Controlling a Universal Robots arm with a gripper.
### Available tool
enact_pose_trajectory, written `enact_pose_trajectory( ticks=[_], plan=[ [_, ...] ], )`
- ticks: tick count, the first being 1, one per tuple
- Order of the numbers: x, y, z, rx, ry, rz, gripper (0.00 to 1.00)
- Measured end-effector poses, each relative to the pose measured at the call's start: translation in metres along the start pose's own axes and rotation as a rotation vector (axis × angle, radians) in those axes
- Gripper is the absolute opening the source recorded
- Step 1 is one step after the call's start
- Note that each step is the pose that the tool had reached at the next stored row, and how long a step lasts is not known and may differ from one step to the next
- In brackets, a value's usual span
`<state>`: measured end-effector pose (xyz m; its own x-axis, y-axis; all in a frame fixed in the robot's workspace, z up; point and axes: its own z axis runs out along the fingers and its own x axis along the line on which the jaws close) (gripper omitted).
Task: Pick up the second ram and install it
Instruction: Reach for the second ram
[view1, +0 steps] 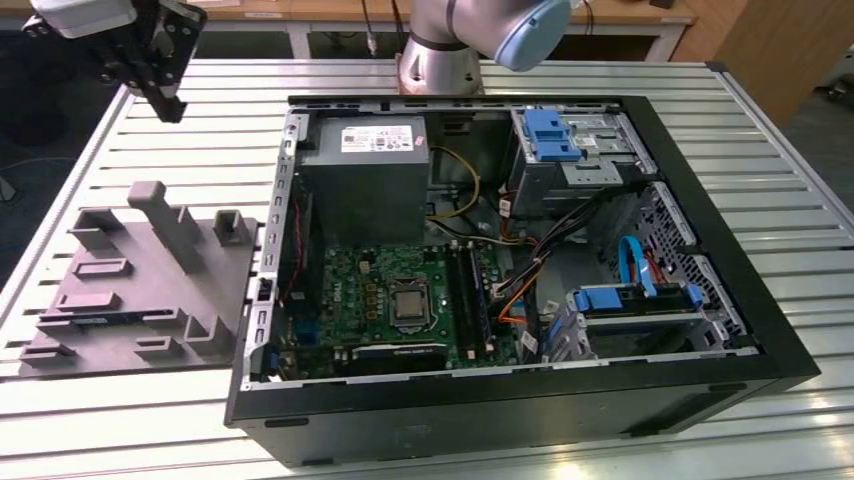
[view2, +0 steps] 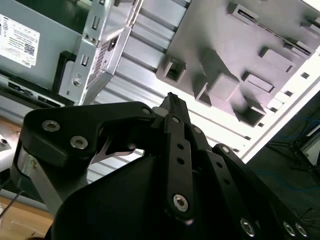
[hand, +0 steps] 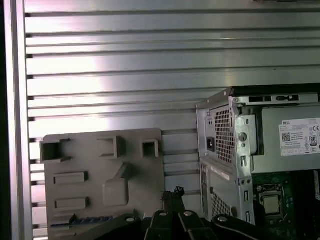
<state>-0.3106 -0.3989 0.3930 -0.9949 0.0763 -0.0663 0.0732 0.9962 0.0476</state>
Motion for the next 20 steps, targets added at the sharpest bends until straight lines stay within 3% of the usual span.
enact_pose_trajectory(
  ticks=[7,20],
  plan=[
    [0.0232,-0.0017,-0.0014,-0.0002,-0.003,0.0,0.1],
    [0.0523,-0.0055,0.001,-0.0002,-0.003,0.0,0.1]
  ],
)
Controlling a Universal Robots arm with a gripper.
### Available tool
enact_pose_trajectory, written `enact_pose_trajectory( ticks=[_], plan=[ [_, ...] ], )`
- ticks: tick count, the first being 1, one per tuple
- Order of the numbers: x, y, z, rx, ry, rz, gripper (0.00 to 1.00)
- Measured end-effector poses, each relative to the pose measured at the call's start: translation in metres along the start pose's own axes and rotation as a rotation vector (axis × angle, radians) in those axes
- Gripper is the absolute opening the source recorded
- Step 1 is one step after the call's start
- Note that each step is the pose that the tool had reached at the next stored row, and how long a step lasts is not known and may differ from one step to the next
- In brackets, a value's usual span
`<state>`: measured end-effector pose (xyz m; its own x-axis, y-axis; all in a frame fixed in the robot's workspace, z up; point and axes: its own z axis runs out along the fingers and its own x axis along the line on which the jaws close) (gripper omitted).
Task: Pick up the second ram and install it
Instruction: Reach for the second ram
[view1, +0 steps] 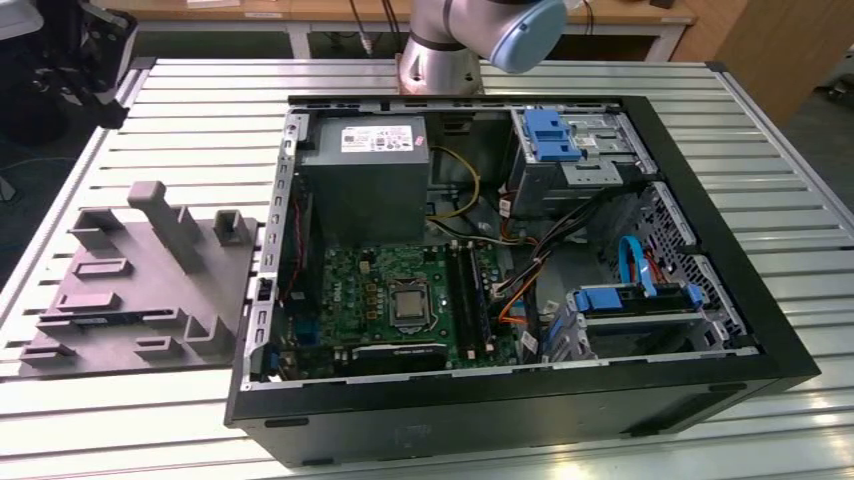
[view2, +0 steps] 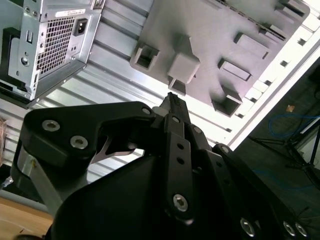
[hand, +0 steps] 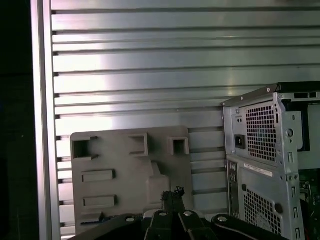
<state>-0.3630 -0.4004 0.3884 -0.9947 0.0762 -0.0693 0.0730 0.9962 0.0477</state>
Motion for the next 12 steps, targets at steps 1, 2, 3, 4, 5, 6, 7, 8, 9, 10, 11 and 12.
enact_pose_trajectory(
  ticks=[1,2,3,4,5,6,7,8,9,10,11,12],
  plan=[
    [0.0014,-0.0008,0.0004,0.0,0.0,0.0,0.1],
    [0.0027,-0.0017,0.0007,0.0,0.0,0.0,0.1],
    [0.0038,-0.0027,0.0011,0.0002,0.0,0.0,0.1],
    [0.005,-0.0036,0.0015,0.0004,-0.0001,0.0,0.1],
    [0.0061,-0.0046,0.0019,0.0008,0.0,0.0,0.1],
    [0.0072,-0.0056,0.0024,0.0011,0.0,0.0,0.1],
    [0.0083,-0.0067,0.003,0.0015,0.0,0.0,0.1],
    [0.0094,-0.0079,0.0036,0.0019,-0.0001,0.0,0.1],
    [0.0104,-0.0091,0.0041,0.0024,-0.0002,0.0,0.1],
    [0.0115,-0.0103,0.0047,0.0028,-0.0002,0.0,0.1],
    [0.0127,-0.0115,0.0053,0.0033,-0.0002,0.0,0.1],
    [0.0138,-0.0126,0.0061,0.0036,-0.0003,0.0,0.1]
  ],
)
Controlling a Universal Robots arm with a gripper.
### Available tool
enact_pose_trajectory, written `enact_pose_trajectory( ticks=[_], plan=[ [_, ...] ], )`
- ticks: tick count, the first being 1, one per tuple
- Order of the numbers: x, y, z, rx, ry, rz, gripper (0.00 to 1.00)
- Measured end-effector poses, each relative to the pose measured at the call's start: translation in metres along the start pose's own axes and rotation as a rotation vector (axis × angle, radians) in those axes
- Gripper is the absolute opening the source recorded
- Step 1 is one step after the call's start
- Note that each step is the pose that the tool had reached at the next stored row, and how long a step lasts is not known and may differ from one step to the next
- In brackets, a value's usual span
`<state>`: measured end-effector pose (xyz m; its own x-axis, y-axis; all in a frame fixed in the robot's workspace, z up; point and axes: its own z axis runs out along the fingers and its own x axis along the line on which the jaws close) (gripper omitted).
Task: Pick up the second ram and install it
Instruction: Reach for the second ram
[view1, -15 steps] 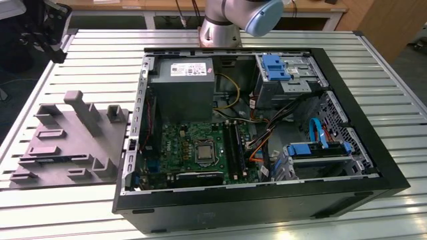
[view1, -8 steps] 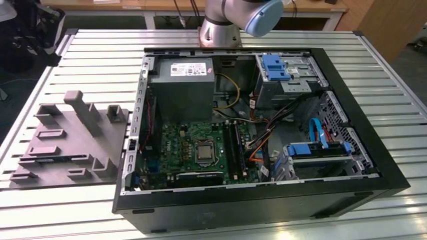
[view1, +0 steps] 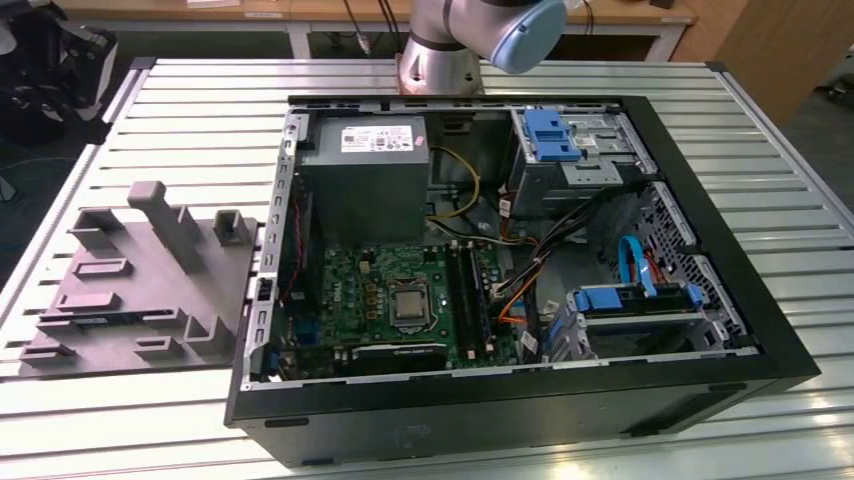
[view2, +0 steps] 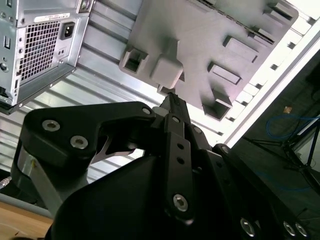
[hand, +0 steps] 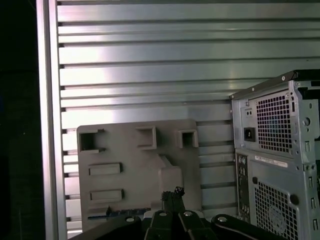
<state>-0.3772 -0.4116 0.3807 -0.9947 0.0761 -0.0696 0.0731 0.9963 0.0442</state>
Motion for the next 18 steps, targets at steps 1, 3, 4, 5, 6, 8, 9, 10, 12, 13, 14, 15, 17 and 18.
enact_pose_trajectory(
  ticks=[1,3,4,5,6,8,9,10,12,13,14,15,17,18],
  plan=[
    [0.001,-0.001,0.0009,0.0003,0.0001,0.0,0.1],
    [0.0031,-0.0032,0.003,0.0005,0.0,0.0,0.1],
    [0.0042,-0.0042,0.0039,0.0008,0.0001,0.0,0.1],
    [0.0052,-0.0051,0.0048,0.0011,0.0001,0.0,0.1],
    [0.0062,-0.0058,0.0055,0.0016,0.0002,0.0,0.1],
    [0.0084,-0.0073,0.0071,0.0022,0.0003,0.0,0.1],
    [0.0099,-0.008,0.0078,0.0024,0.0003,0.0,0.1],
    [0.0116,-0.0086,0.0085,0.0025,0.0004,0.0,0.1],
    [0.0152,-0.0101,0.0101,0.0026,0.0003,0.0,0.1],
    [0.0169,-0.0109,0.0109,0.0027,0.0003,0.0,0.1],
    [0.0186,-0.0118,0.0117,0.0026,0.0003,0.0,0.1],
    [0.0201,-0.0128,0.0125,0.0026,0.0003,0.0,0.1],
    [0.0229,-0.015,0.0139,0.0026,0.0003,0.0,0.1],
    [0.0243,-0.0161,0.0146,0.0026,0.0004,0.0,0.1]
  ],
)
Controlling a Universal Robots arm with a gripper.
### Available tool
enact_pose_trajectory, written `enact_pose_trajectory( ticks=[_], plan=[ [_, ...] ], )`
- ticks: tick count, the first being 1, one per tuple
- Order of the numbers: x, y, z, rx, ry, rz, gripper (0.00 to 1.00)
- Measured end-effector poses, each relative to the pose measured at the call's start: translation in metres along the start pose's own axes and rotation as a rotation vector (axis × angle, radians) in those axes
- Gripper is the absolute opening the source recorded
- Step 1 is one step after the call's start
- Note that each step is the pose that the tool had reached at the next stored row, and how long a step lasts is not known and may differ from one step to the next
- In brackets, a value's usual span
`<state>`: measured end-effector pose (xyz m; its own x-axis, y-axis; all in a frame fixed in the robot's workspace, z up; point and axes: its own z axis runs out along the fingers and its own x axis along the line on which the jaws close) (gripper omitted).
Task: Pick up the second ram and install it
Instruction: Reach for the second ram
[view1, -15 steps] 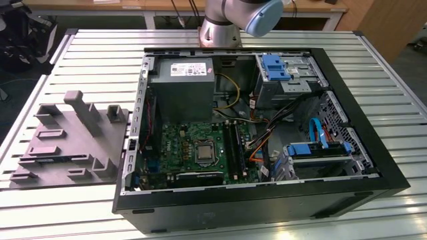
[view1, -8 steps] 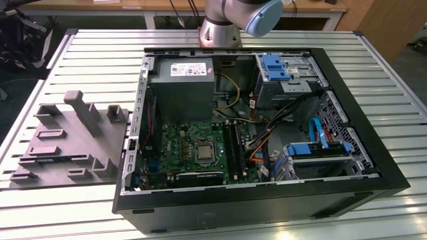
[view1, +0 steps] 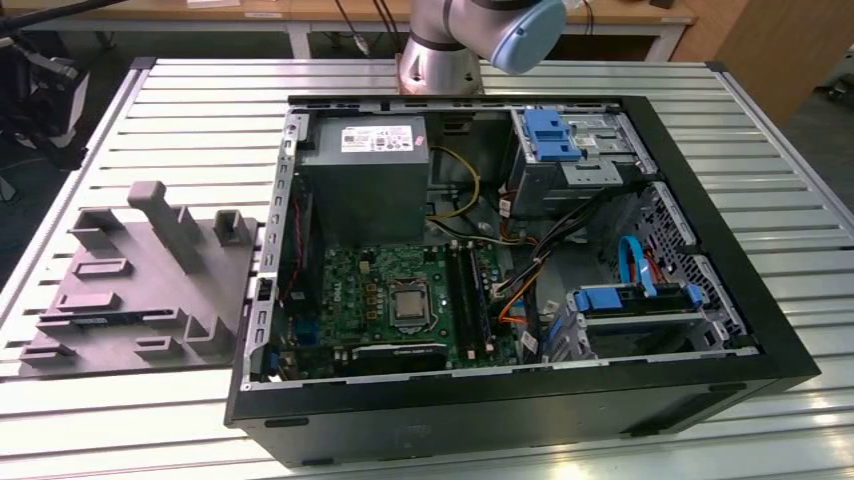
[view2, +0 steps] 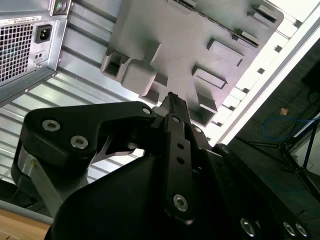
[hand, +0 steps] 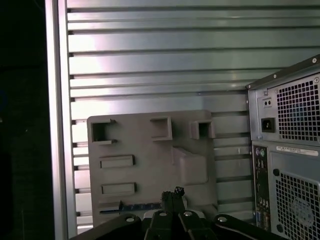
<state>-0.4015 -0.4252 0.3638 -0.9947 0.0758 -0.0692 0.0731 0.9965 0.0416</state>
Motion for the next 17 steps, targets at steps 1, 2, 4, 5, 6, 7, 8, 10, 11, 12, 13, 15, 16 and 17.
enact_pose_trajectory(
  ticks=[1,2,4,5,6,7,8,10,11,12,13,15,16,17],
  plan=[
    [0.0013,-0.0012,0.0008,0.0,-0.0001,0.0,0.1],
    [0.0024,-0.0027,0.0015,0.0,-0.0001,0.0,0.1],
    [0.0041,-0.0063,0.0031,0.0,-0.0001,0.0,0.1],
    [0.0048,-0.0082,0.0039,0.0,-0.0001,0.0,0.1],
    [0.0053,-0.0104,0.0046,0.0,0.0,0.0,0.1],
    [0.0059,-0.0126,0.0054,0.0,-0.0001,0.0,0.1],
    [0.0063,-0.015,0.0062,0.0,-0.0001,0.0,0.1],
    [0.0068,-0.0196,0.0076,0.0,-0.0001,0.0,0.1],
    [0.007,-0.0219,0.0083,0.0,-0.0001,0.0,0.1],
    [0.0071,-0.0242,0.0089,0.0001,0.0001,0.0,0.1],
    [0.0073,-0.0265,0.0097,0.0,0.0,0.0,0.1],
    [0.0074,-0.0304,0.0111,0.0001,0.0001,0.0,0.1],
    [0.0075,-0.0321,0.0117,0.0004,0.0004,0.0,0.1],
    [0.0076,-0.0336,0.0123,0.001,0.0006,0.0,0.1]
  ],
)
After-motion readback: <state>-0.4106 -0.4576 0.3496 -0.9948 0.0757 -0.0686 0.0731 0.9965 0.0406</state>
